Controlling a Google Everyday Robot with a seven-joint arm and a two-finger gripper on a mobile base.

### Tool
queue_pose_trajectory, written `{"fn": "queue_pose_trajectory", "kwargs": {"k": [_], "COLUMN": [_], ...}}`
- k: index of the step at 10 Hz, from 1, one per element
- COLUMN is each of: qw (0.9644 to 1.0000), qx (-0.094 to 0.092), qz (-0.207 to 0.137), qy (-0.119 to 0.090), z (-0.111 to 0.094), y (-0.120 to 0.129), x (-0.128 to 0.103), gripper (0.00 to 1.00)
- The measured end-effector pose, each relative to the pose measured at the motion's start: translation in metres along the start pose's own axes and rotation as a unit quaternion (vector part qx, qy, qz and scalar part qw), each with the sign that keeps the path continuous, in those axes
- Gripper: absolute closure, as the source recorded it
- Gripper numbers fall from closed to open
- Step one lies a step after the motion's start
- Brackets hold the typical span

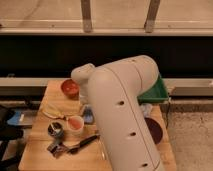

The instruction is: Place sponge in table surface

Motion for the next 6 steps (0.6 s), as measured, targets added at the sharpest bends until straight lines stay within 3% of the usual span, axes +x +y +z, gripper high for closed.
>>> {"fn": "queue_pose_trajectory", "kwargs": {"k": [3, 6], "qw": [0.999, 0.9984], "qx": [-0.032, -0.04], "qz": [0.016, 0.016], "qy": [0.028, 0.037], "z": [0.017, 0.024], "y": [-0.001, 0.005], "x": [0.002, 0.001], "gripper": [0.27, 0.55]}}
